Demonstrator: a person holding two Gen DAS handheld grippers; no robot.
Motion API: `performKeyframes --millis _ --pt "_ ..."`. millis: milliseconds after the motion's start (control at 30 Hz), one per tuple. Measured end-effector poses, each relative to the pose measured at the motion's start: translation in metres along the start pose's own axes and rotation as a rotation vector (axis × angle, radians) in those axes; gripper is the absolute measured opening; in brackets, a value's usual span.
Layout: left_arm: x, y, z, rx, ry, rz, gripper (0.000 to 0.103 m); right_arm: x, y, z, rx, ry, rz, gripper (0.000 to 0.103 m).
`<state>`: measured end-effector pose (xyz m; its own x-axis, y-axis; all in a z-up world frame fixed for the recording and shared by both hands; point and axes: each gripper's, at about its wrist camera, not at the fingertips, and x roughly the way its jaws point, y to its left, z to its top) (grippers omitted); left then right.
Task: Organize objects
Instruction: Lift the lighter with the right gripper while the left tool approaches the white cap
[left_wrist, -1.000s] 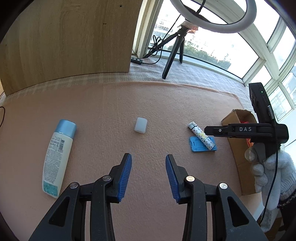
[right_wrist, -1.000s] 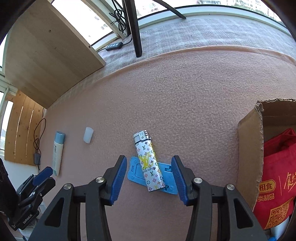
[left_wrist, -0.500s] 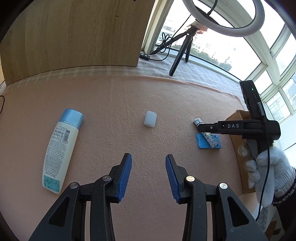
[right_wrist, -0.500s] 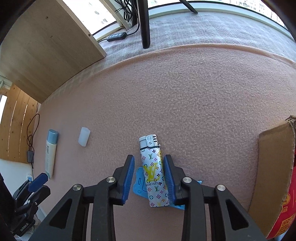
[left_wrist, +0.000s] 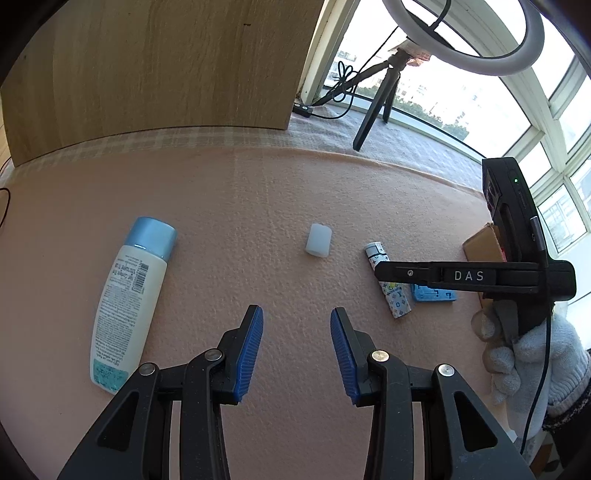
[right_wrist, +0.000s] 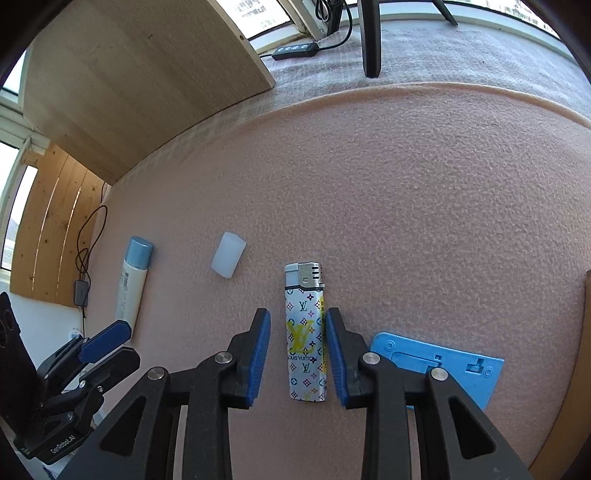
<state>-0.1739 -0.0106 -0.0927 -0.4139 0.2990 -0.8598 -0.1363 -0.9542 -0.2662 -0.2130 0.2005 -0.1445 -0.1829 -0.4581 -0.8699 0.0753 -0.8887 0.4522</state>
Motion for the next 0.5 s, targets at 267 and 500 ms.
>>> performKeyframes --millis 267,500 --pt "0.021 -0.005 0.02 -0.002 -0.013 0.007 0.059 -0.01 -0.003 -0.029 0.029 -0.047 0.007 0.031" --pt "0.057 -0.029 0.039 0.053 -0.005 0.023 0.058 -0.021 0.011 -0.048 -0.076 -0.098 -0.071 0.031"
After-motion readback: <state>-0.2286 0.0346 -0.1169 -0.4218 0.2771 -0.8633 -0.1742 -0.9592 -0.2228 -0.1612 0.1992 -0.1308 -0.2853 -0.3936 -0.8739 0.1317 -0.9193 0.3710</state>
